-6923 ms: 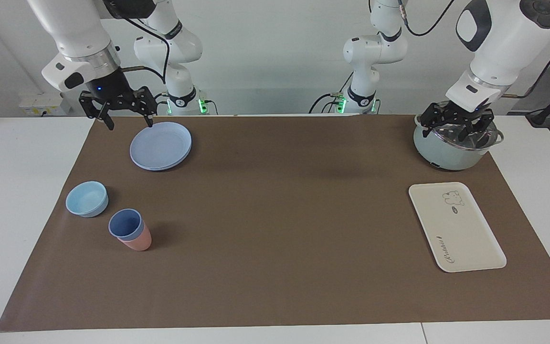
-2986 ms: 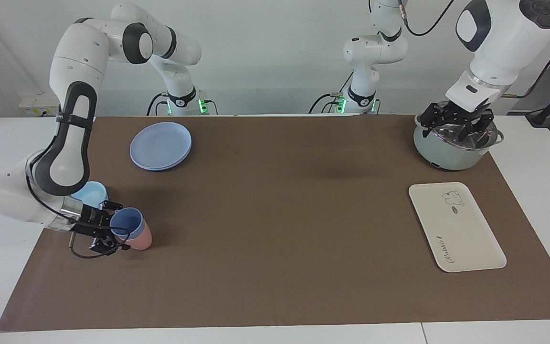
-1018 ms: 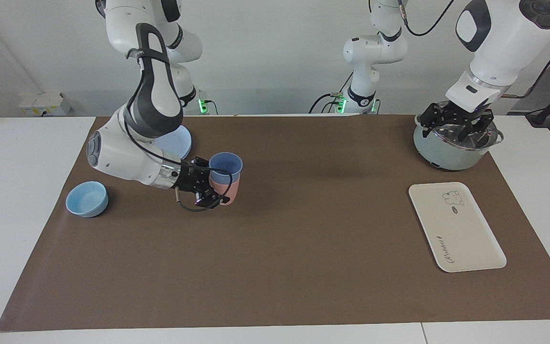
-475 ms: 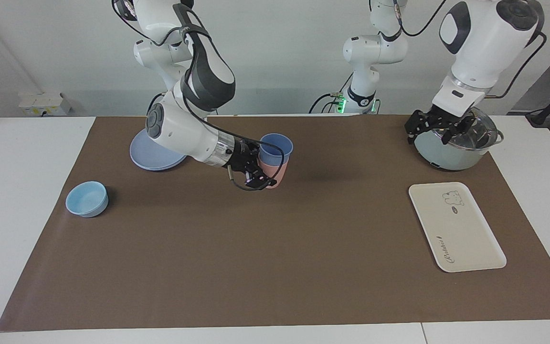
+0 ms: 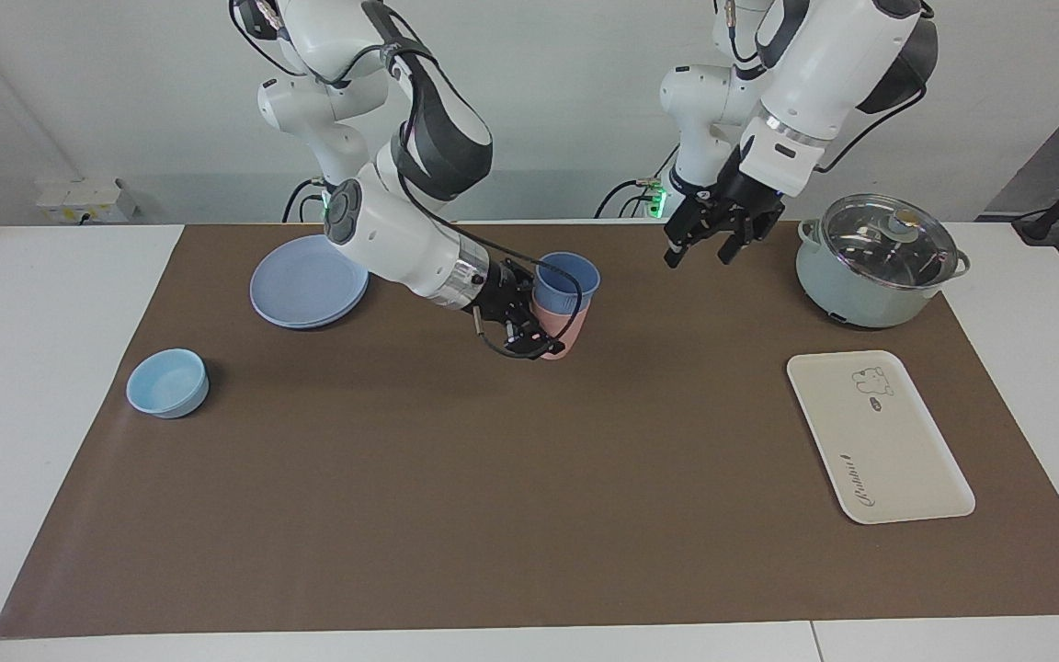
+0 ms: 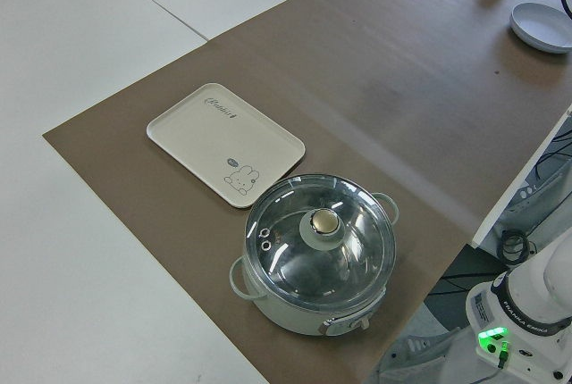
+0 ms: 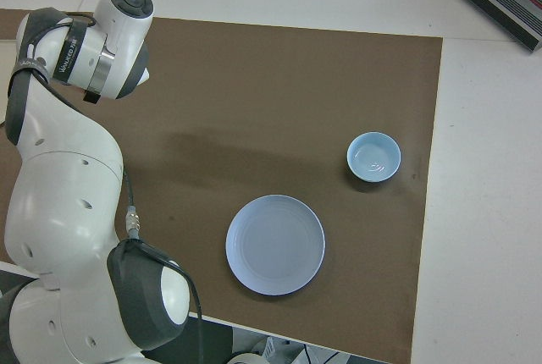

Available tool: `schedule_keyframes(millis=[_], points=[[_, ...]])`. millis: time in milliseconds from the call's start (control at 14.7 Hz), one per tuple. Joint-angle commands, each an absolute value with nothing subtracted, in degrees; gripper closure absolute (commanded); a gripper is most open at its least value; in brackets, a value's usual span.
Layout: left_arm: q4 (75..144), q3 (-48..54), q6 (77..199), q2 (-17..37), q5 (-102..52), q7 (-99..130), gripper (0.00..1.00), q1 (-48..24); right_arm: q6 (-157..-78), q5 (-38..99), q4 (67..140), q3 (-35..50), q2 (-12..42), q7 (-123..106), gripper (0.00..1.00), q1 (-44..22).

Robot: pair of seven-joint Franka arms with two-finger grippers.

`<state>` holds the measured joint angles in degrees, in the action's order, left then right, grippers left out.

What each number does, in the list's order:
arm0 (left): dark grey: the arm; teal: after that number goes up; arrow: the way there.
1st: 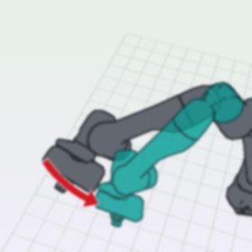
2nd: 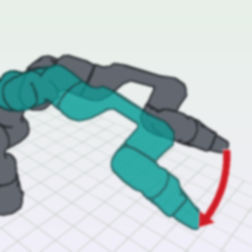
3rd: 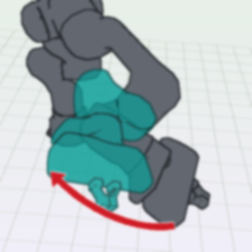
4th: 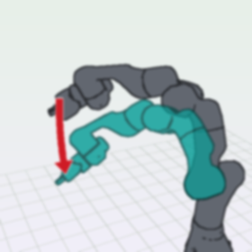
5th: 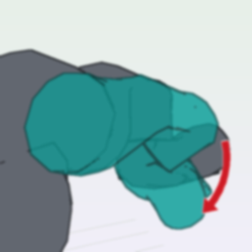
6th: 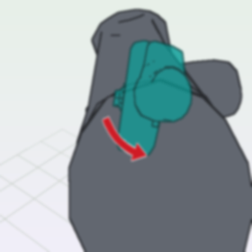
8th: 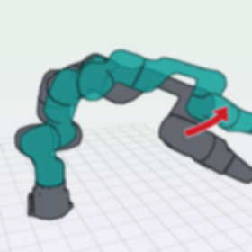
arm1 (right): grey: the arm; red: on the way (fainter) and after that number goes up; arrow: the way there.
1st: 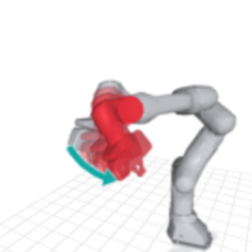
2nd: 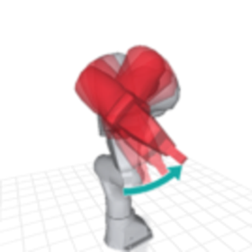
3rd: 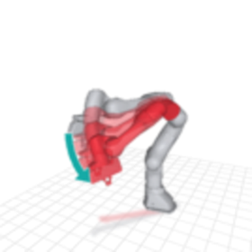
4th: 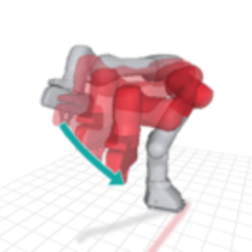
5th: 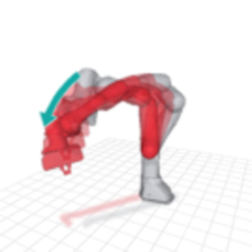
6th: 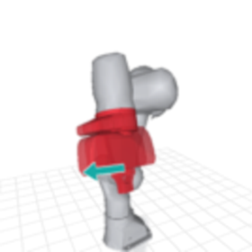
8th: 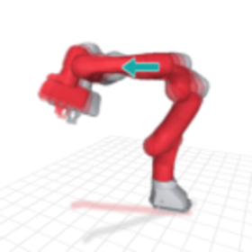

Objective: Place cup on tray
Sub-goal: 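Carry the blue cup toward center while the left gripper reaches toward it, then grasp the blue cup with the left gripper while the right gripper holds it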

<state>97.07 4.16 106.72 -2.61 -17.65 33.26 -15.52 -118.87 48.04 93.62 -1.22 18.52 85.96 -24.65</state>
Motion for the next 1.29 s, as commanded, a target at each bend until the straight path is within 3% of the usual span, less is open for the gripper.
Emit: schedule_keyframes(millis=[0,339,543,679,747,1222], points=[[101.6,4.5,118.2,-4.0,-19.4,41.3,0.1,-20.0,-119.9,49.5,95.3,-1.3,17.2,86.2,1.0,-24.6],[108.2,4.4,132.7,-3.6,-19.3,46.0,0.22,-26.5,-120.4,49.5,95.4,-1.3,17.2,86.1,1.0,-24.6],[109.1,4.4,132.8,-3.3,-19.2,45.7,0.41,-27.2,-121.1,49.5,95.4,-1.3,17.2,86.1,1.0,-24.6],[109.2,4.5,132.8,-3.3,-19.2,46.0,0.7,-27.3,-121.2,49.5,95.5,-1.3,17.2,86.1,1.0,-24.6],[109.2,4.5,132.8,-3.3,-19.2,46.1,1.0,-27.3,-121.2,49.4,95.5,-1.3,17.2,86.0,1.0,-24.6],[105.2,4.0,127.5,-3.3,-19.3,46.9,1.0,-26.4,-121.2,49.2,95.4,-1.3,17.4,85.6,1.0,-24.2]])
